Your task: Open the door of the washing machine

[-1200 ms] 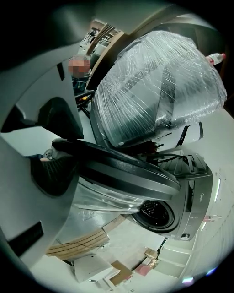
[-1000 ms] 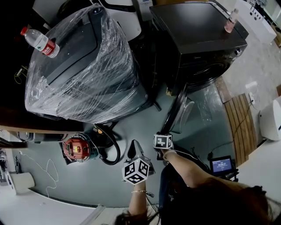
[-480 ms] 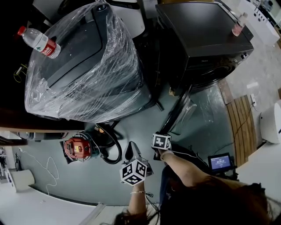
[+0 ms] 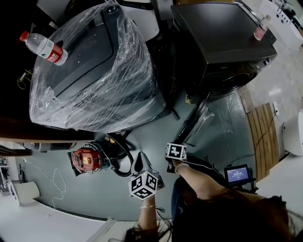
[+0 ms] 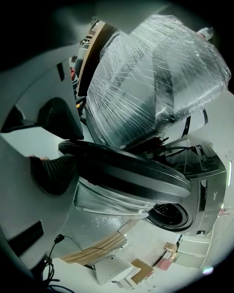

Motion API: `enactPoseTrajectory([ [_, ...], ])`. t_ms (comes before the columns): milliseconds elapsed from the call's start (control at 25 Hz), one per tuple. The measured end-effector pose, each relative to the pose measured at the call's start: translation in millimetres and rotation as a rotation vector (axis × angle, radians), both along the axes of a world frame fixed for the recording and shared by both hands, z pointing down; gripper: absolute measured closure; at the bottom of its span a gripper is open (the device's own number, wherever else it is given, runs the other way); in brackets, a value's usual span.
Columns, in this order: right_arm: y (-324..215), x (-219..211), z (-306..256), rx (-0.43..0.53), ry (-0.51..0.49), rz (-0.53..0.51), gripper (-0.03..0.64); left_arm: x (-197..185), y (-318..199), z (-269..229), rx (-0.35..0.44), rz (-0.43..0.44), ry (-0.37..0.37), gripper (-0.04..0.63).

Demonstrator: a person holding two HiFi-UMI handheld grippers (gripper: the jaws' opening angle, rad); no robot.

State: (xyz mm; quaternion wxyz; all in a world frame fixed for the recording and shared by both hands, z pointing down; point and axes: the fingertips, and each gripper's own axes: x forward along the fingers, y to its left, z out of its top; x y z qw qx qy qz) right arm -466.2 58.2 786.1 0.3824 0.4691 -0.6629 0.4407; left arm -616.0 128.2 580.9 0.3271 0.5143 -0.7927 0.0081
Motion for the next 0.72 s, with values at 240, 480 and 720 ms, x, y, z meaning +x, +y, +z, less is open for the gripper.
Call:
enactPoseTrajectory([
  [240, 13, -13, -8, -0.048, -0.096, -0.036, 0.532, 4, 0, -6, 0.008, 0.003, -0.008, 0.581],
  [480, 5, 3, -32, 0.063, -0.047, -0.132, 0.557, 13, 9, -15, 0.018, 0.027, -0.018, 0.581],
  [720, 10, 13, -58, 0.115, -0.085, -0.184, 0.558, 22, 24, -28, 0.049, 0.034, -0.005, 0.581],
])
